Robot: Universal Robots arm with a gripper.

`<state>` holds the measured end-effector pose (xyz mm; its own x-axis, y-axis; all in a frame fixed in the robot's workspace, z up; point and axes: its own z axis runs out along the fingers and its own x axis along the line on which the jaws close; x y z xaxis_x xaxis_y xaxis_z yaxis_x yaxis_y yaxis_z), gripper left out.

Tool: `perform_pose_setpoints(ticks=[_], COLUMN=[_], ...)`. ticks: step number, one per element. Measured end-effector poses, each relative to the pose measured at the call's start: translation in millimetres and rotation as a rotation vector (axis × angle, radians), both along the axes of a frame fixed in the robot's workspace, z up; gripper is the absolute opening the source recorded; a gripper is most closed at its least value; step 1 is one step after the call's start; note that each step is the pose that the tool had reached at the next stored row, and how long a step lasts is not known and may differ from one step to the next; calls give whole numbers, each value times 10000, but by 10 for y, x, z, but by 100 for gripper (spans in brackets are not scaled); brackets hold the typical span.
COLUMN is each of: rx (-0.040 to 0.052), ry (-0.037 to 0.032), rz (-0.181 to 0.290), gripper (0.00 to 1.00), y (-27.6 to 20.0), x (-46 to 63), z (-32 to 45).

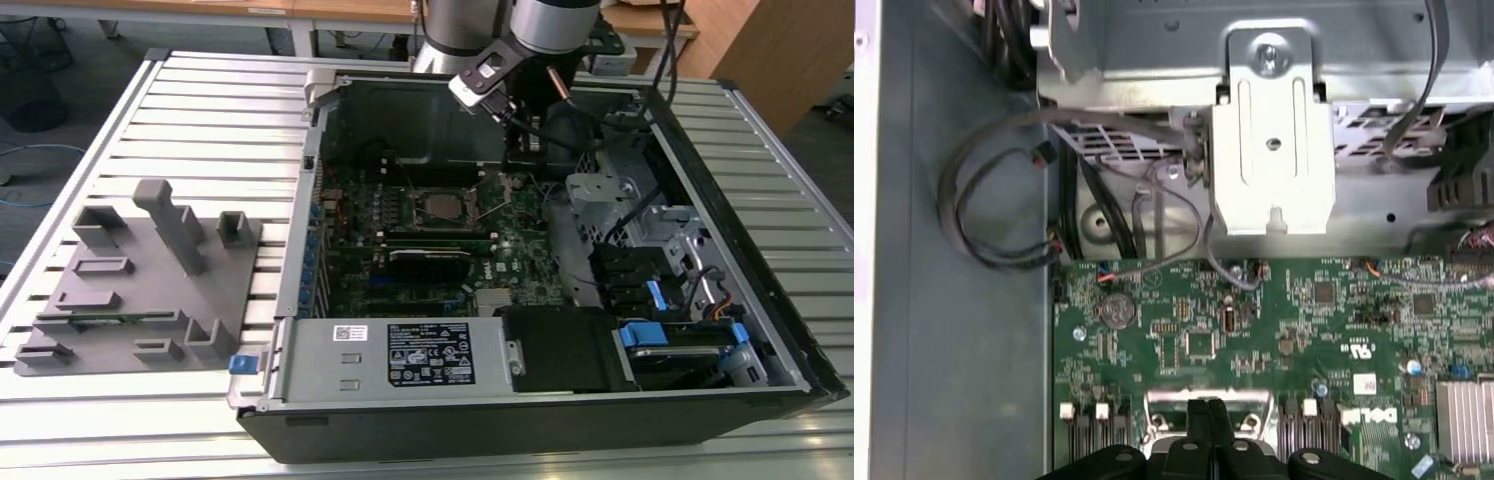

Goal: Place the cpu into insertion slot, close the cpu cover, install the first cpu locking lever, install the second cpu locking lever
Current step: 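Close the cpu cover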

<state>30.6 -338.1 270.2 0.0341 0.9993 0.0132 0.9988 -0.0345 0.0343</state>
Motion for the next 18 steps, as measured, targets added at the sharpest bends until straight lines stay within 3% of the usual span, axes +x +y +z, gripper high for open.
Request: perform_pose_setpoints(ticks=[12, 18], rx=[0, 0], ry=[0, 0], rz=[0, 0], gripper=[11, 11], y=[0, 0], x=[203, 213], z=[0, 0])
